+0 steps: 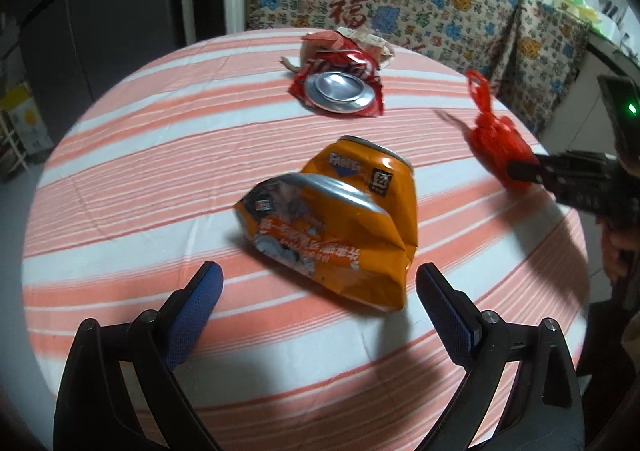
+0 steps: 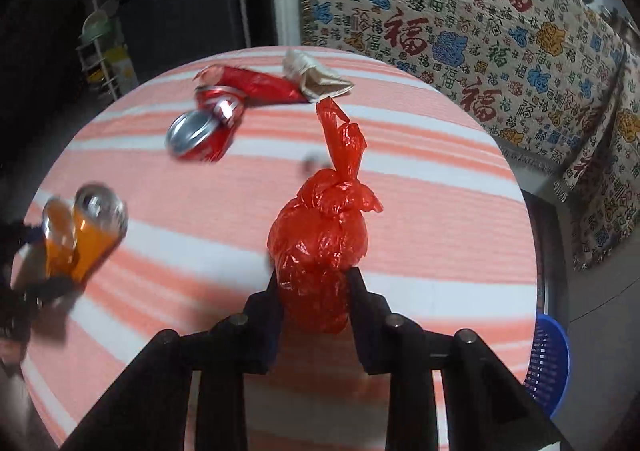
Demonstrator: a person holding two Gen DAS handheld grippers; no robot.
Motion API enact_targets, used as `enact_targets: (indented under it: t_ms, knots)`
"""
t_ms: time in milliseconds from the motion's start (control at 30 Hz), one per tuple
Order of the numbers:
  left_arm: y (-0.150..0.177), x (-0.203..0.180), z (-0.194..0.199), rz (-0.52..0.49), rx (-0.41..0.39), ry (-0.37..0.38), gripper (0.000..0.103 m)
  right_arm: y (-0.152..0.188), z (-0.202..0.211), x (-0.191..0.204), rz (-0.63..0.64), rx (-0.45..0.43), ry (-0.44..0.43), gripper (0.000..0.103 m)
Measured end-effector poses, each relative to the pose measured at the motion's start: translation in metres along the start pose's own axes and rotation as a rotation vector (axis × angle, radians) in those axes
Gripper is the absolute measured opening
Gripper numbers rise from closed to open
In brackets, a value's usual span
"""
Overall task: Collect trash
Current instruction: 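Close left tool on the Fanta can while right tool grasps the red plastic bag, then carry can and red bag over the blue basket and open both tools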
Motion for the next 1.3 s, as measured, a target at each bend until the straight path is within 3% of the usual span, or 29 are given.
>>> enact_targets:
  t_ms: [67,167,200,333,400,433,467,533,700,867,1000,1033,1067,1300]
  knots:
    - [0.000,0.005,0.003,0.033,-0.005,-0.012,0.097,0.010,0.000,0.007,0.027,0.007,0.012,0.034]
    - [-0.004,0.007,0.012,0.100,-0.011,0.005,0.097,0.016,0.003,0.011,0.045,0.000,0.020,0.060]
    - [-0.006,0.004,0.013,0.102,-0.016,-0.001,0.097,0.018,0.004,0.012,0.040,-0.008,0.013,0.062]
    - [-0.015,-0.001,0.012,0.075,-0.042,-0.096,0.092,0.018,0.012,0.014,0.020,-0.034,0.005,0.062]
    - [-0.016,0.003,0.011,0.069,-0.045,-0.131,0.080,0.015,0.018,0.015,0.009,-0.050,0.001,0.062]
    - [-0.016,0.006,0.009,0.066,-0.040,-0.134,0.070,0.013,0.021,0.013,-0.003,-0.058,-0.004,0.062]
    - [-0.014,0.008,0.007,0.066,-0.027,-0.115,0.059,0.011,0.023,0.012,-0.015,-0.064,-0.012,0.062]
    - [-0.009,0.019,0.003,0.083,0.005,-0.082,0.050,0.006,0.028,0.008,-0.037,-0.068,-0.029,0.062]
    - [-0.003,0.040,-0.001,0.123,0.033,-0.055,0.050,0.002,0.035,0.005,-0.026,-0.069,-0.015,0.062]
    - [-0.016,0.023,0.003,0.016,-0.031,-0.082,0.059,-0.001,0.029,0.003,-0.062,-0.058,-0.031,0.062]
    - [-0.023,0.021,0.003,0.003,-0.044,-0.089,0.058,-0.005,0.026,-0.001,-0.126,-0.057,-0.056,0.062]
    - [-0.024,0.021,0.002,0.004,-0.040,-0.083,0.050,-0.006,0.026,-0.003,-0.141,-0.060,-0.058,0.062]
    - [-0.024,0.020,0.000,0.004,-0.034,-0.071,0.029,-0.008,0.026,-0.005,-0.156,-0.065,-0.059,0.062]
    - [-0.022,0.020,-0.002,0.042,-0.023,-0.021,0.024,-0.018,0.005,-0.012,-0.213,-0.026,-0.081,0.062]
Point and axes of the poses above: each gripper's, at about its wrist camera, not at the fingertips, and z roughly against the way its jaws point, x to its left, y to its underside, the point moved 9 cm from there along -z, roughly the way its jaws point, and after that the axes turned 15 degrees about -y, right-handed, at the moved point
